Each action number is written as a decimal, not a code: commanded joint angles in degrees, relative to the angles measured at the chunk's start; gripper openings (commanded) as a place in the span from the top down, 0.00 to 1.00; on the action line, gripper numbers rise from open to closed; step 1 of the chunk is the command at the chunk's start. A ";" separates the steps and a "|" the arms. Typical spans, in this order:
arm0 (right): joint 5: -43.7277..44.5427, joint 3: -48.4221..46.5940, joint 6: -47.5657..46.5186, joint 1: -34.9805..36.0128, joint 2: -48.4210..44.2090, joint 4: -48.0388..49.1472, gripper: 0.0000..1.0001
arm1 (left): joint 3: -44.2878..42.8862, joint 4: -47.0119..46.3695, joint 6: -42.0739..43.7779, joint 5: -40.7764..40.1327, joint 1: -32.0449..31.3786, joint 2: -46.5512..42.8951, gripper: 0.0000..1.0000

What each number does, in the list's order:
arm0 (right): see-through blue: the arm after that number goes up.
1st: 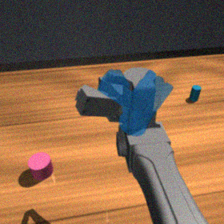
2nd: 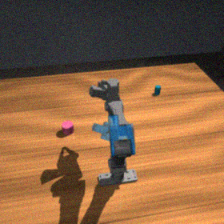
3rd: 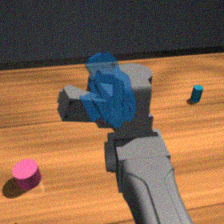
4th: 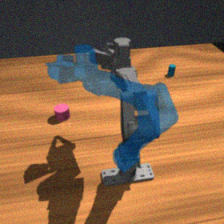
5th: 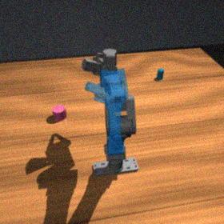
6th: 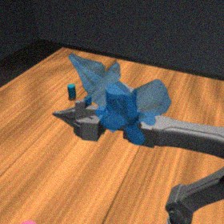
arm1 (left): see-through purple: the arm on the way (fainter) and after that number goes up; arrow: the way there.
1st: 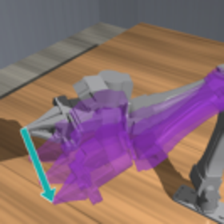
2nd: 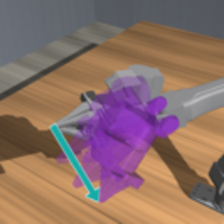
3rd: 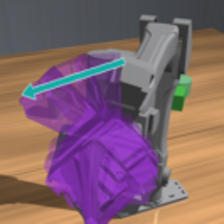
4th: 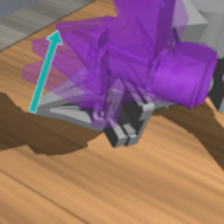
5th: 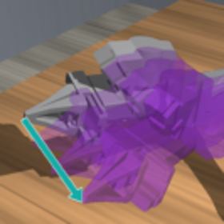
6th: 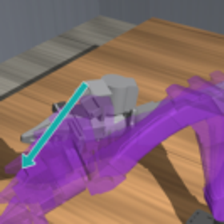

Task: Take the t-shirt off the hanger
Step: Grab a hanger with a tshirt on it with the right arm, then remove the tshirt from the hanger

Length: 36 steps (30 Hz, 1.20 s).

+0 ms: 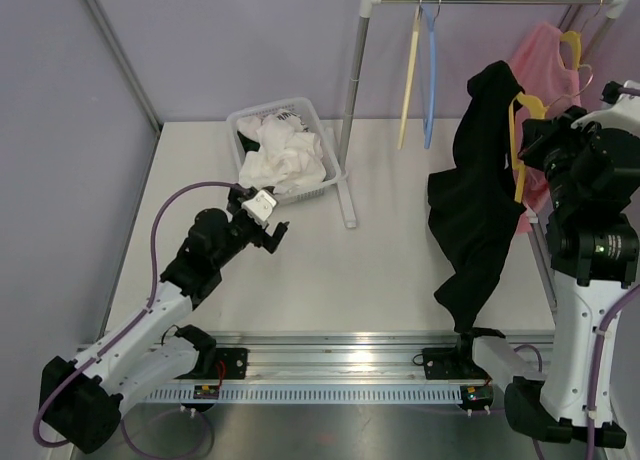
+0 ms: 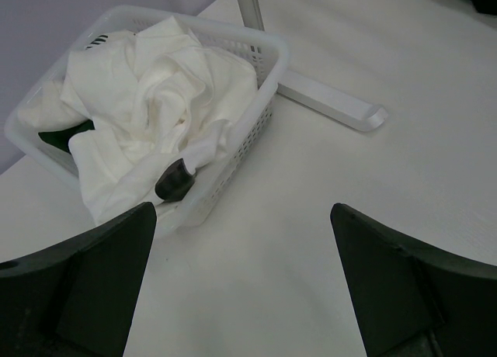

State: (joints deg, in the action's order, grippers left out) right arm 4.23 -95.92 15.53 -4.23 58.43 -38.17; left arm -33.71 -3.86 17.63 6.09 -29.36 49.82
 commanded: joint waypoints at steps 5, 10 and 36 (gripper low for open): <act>-6.60 12.05 3.45 0.27 -10.34 2.22 1.00 | 1.72 -4.76 1.09 5.51 -0.25 -3.07 0.01; -9.59 22.69 4.77 0.19 -16.59 3.98 1.00 | 1.46 -4.14 0.92 5.95 -0.25 -2.80 0.01; -25.66 24.56 6.18 -1.65 -40.76 -6.03 1.00 | 2.07 -3.44 2.15 9.64 -0.87 -3.41 0.01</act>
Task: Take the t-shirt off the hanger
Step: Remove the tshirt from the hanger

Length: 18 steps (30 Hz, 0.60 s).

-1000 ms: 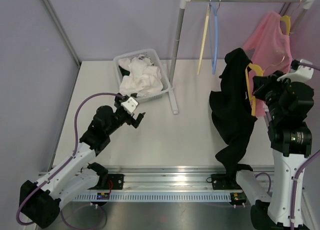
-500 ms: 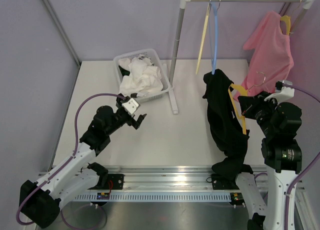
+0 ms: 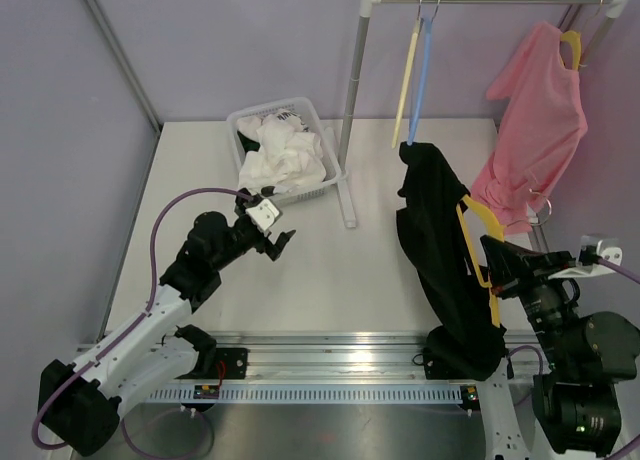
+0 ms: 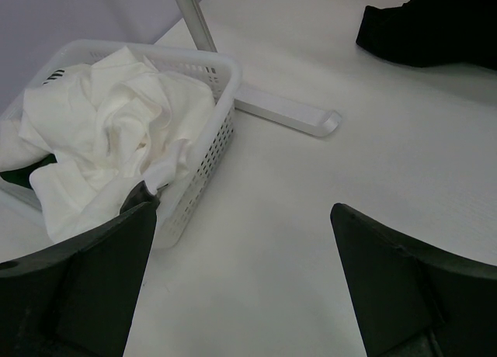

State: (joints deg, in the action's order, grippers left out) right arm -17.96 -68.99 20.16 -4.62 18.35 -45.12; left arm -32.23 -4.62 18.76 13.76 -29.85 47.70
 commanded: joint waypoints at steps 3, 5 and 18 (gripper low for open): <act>-9.69 -2.73 2.16 -4.85 -1.12 1.96 1.00 | 0.76 -2.67 1.01 2.32 -0.39 -1.73 0.01; -14.89 -2.73 2.68 -7.32 -0.95 3.81 1.00 | 0.85 -2.67 1.10 2.41 -0.39 -1.91 0.01; -40.31 -8.08 7.96 -25.96 -3.23 6.19 1.00 | 1.55 -2.58 1.19 3.82 -0.48 -4.20 0.01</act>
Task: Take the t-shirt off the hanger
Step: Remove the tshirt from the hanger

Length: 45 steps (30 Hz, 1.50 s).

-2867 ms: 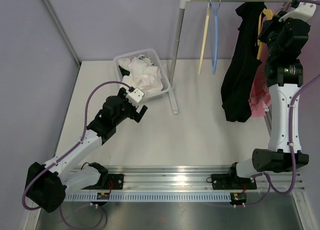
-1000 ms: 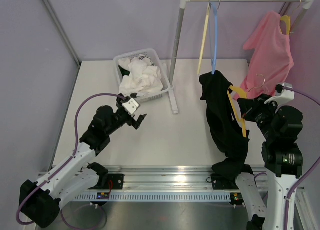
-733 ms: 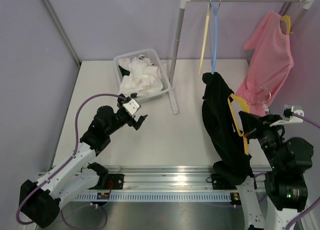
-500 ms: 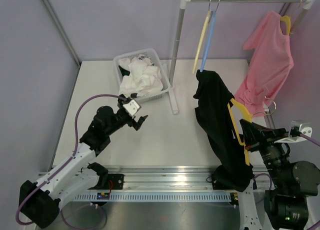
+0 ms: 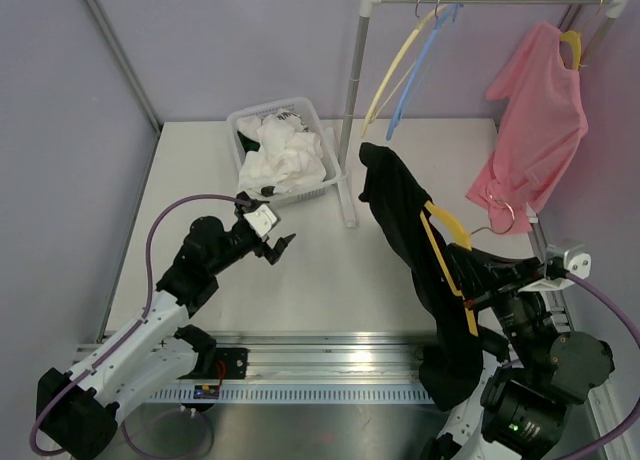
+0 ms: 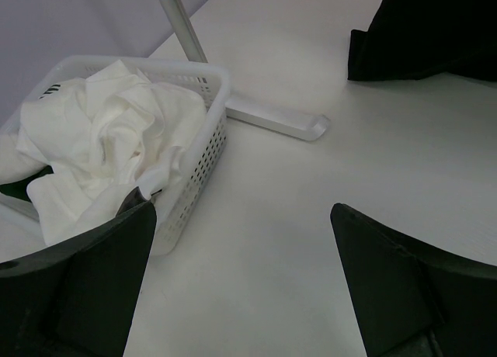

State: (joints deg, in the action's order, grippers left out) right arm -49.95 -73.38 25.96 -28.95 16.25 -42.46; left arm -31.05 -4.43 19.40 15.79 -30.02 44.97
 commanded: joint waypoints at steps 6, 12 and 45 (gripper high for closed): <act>-11.47 -0.98 7.60 -4.00 -0.35 10.01 1.00 | 0.46 -2.61 0.47 2.14 -0.30 -1.99 0.01; -21.13 2.89 17.26 -15.93 1.68 22.84 1.00 | 0.72 -2.78 0.46 1.70 -0.30 -3.22 0.01; -29.77 0.97 42.16 -2.35 9.66 47.47 1.00 | 1.07 -2.16 0.29 1.35 -0.30 -5.85 0.01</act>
State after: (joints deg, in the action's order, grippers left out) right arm -81.12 -72.44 60.69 -33.15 21.52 -1.13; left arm -30.35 -4.19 19.51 16.29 -30.06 40.93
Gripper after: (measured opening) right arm 0.047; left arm 0.985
